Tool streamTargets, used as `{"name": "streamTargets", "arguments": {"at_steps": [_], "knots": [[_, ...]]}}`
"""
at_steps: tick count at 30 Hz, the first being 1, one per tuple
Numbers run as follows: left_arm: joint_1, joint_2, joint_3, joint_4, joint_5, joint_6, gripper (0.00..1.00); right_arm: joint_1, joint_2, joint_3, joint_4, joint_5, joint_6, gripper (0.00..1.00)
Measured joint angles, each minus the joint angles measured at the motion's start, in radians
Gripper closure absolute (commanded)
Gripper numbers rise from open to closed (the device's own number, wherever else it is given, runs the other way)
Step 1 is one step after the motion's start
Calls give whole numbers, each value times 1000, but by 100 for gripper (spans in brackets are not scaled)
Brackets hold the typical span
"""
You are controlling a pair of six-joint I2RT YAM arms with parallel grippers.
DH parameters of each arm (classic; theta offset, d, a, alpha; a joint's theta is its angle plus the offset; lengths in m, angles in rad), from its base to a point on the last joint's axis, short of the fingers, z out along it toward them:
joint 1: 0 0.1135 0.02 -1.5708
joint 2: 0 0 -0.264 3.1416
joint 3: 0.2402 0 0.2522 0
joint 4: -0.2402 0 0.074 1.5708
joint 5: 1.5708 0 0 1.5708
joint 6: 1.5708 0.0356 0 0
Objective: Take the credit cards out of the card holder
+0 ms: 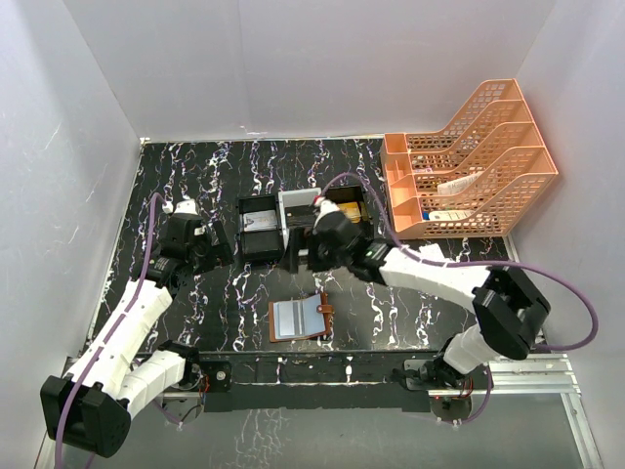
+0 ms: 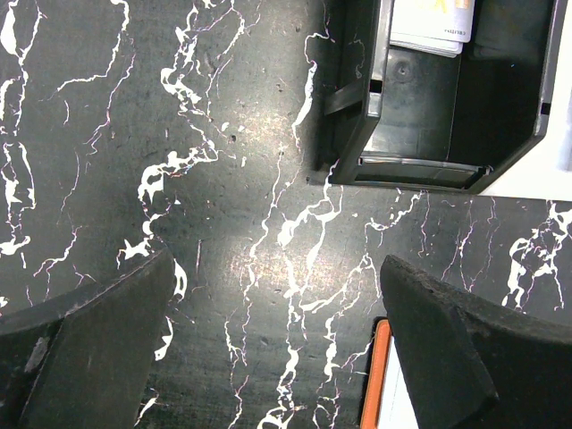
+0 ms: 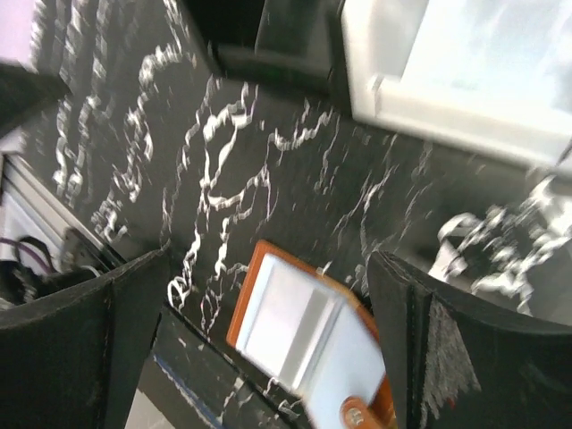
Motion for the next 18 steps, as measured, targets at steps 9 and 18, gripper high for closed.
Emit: {"name": "streamTargets", "arguments": {"at_steps": [9,18], "knots": [[0,-6,0,-2,-5,-6,1,294,74,51,-194,327,158,31],[0,-8,0,-3,-7,-8,1,358,163,107,-301,421,229,36]]}}
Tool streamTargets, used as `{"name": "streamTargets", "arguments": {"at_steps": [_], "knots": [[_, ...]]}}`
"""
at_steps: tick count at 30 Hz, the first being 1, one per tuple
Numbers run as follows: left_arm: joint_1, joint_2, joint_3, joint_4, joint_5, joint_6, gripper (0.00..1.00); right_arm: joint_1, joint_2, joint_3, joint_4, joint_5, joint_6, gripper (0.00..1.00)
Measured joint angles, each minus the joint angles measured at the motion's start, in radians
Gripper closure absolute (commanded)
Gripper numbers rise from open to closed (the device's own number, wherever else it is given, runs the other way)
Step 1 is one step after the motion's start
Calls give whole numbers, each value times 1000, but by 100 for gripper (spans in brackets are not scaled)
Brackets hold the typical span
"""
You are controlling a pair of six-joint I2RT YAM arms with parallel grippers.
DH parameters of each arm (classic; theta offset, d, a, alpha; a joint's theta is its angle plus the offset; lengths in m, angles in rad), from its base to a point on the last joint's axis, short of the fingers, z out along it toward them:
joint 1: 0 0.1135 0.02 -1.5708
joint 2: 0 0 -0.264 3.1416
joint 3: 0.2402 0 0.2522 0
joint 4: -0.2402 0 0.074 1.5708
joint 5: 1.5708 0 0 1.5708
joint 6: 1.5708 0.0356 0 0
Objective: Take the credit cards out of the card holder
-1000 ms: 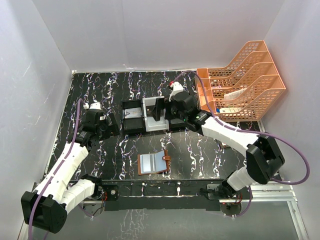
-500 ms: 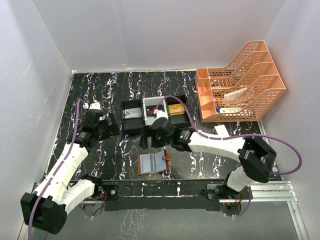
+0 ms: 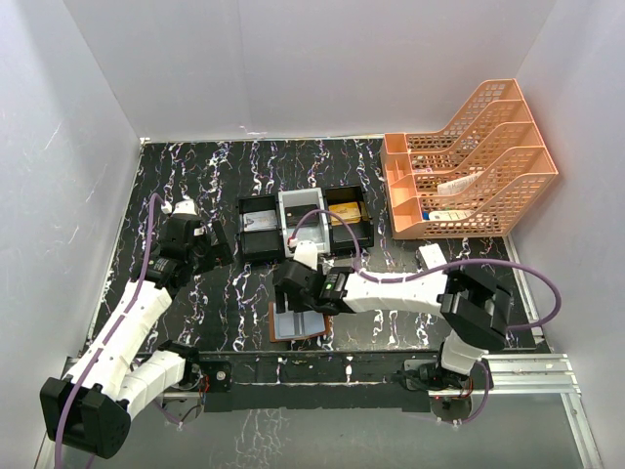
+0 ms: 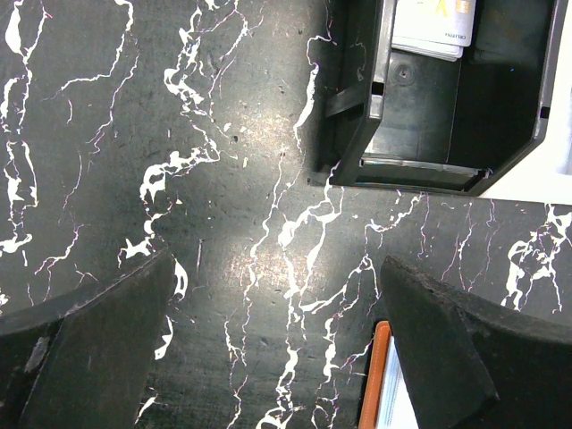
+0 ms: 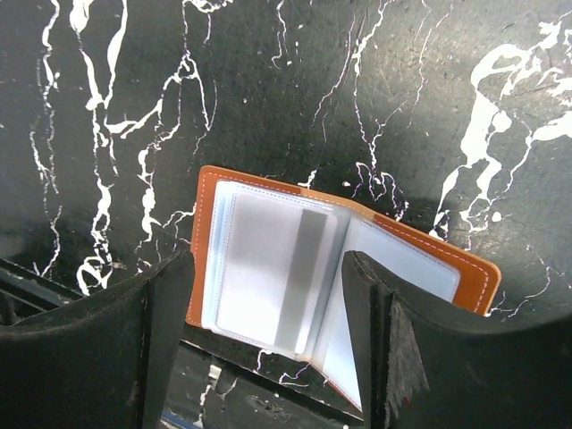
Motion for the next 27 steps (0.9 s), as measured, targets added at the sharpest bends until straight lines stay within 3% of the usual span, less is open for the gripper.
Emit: {"name": "streamTargets", "arguments": {"at_steps": [9,27], "knots": [[0,0,0,-1,0,-5,1,14,95,89,-71,19,20,40],[0,0,0,-1,0,-10,1,14,227,177,-166,21,43,38]]}}
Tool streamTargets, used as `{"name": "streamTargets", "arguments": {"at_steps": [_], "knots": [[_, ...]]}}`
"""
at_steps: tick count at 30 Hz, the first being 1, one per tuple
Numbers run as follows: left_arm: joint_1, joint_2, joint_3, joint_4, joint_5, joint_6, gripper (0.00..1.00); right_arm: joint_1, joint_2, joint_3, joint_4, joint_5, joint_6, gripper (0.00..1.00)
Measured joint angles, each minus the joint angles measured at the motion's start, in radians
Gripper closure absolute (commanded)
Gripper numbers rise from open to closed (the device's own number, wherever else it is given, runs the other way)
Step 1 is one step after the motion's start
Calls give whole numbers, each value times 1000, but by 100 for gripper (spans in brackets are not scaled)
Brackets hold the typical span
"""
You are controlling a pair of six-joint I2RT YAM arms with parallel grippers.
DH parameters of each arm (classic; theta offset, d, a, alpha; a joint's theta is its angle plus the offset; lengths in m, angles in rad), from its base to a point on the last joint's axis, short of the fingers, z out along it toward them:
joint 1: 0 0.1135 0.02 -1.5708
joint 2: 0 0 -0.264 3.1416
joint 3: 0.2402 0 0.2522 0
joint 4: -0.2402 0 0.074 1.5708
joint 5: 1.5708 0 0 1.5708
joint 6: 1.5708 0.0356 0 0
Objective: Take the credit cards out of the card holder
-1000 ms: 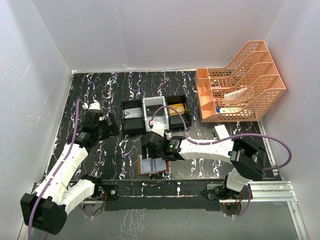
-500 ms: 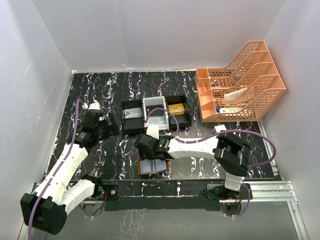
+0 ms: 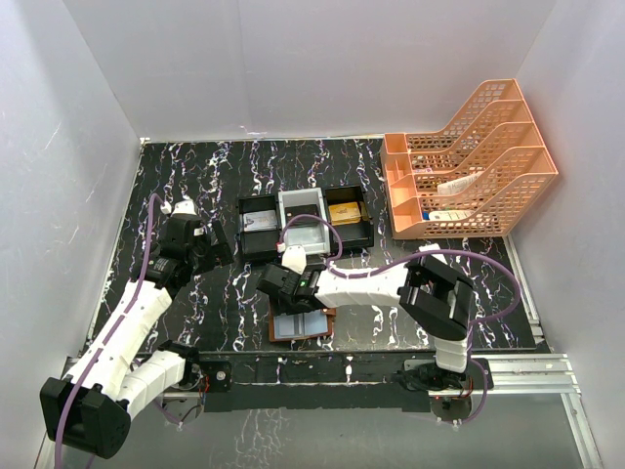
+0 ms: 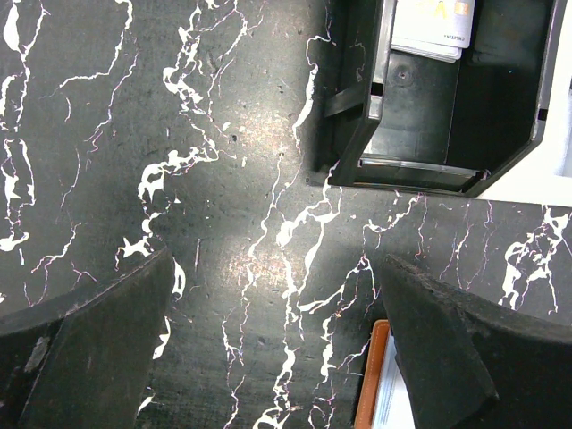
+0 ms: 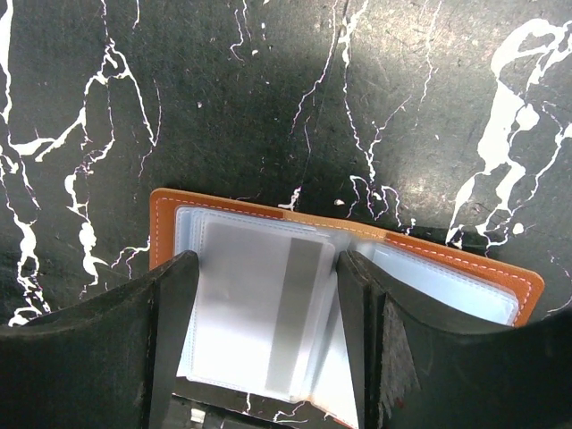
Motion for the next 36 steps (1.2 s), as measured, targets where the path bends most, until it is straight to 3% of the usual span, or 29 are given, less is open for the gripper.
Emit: {"name": "streamTargets", "arguments": {"at_steps": [5,16,22,32,36], "knots": [[0,0,0,0,2,0,1,0,0,0,-2,1,15,34],[0,3,0,0,16,1,1,6,9,6,-18,23,15,46],[0,3,-4,5,76,2,3,-10,-63,-100,97,-27,11,49],[0,-66,-179,132,491,-114,25,-74,-162,-251,271,-163,28,47],[0,-99,-254,161,633,-197,39,-79,-169,-264,288,-173,34,47]]}}
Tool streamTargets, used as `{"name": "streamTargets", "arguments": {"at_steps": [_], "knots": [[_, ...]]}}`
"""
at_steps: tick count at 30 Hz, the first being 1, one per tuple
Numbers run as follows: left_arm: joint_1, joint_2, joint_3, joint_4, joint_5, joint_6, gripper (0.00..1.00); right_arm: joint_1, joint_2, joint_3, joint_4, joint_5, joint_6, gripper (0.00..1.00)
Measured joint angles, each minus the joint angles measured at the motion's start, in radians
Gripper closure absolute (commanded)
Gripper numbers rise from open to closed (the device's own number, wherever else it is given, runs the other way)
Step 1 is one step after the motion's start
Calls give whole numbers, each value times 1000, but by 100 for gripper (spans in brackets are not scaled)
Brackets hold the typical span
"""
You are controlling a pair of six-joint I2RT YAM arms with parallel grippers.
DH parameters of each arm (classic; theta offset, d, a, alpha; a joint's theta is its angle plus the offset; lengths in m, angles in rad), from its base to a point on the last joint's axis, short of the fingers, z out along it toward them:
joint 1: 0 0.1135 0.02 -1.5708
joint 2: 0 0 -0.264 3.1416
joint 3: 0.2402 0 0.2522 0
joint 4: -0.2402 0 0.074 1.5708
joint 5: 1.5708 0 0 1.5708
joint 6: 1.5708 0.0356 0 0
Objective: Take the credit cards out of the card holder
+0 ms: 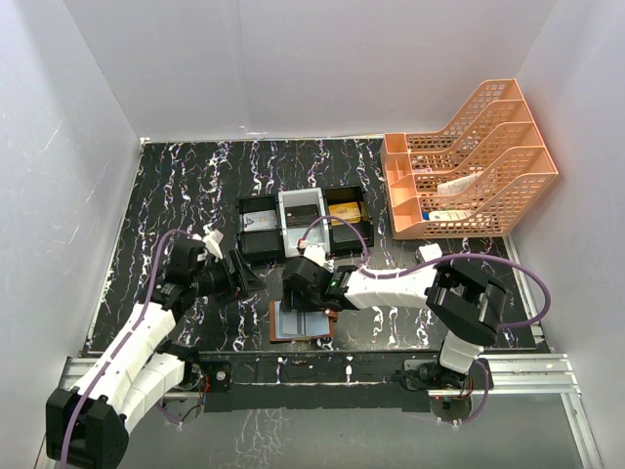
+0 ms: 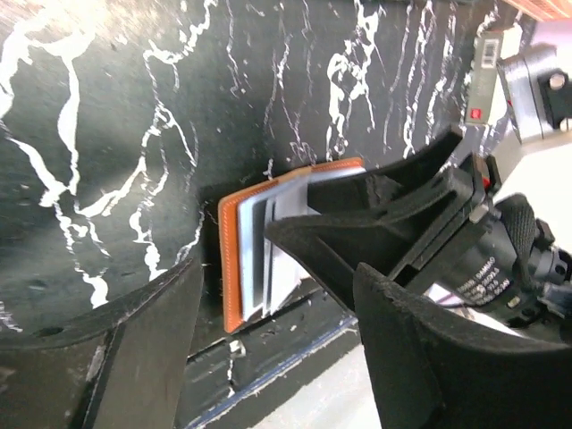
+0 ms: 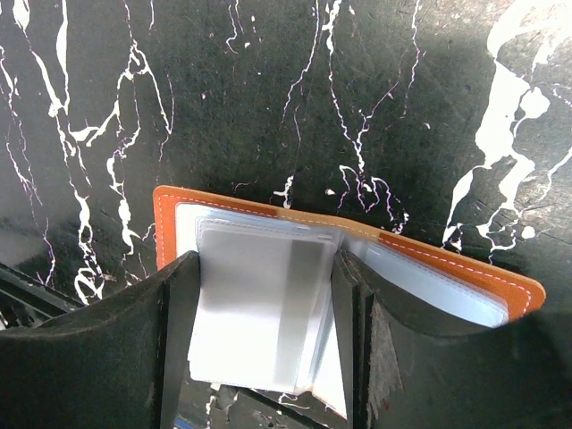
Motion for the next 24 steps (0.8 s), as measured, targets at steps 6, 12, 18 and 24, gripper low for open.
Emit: {"name": "streamTargets", "arguments": {"at_steps": [6,12,18,24], "knots": [[-32,-23,-94,67,101,-108,63,-8,-3,-5,6,-14,6,47],[-198,37,-124,101,57,-177,72,-10,-13,-22,27,-19,12,47],[-300,110,-137,164,4,-215,77,-15,-13,-23,28,-30,14,49],[-338,191,-138,206,-27,-219,78,-20,-22,-41,51,-42,15,49]]}}
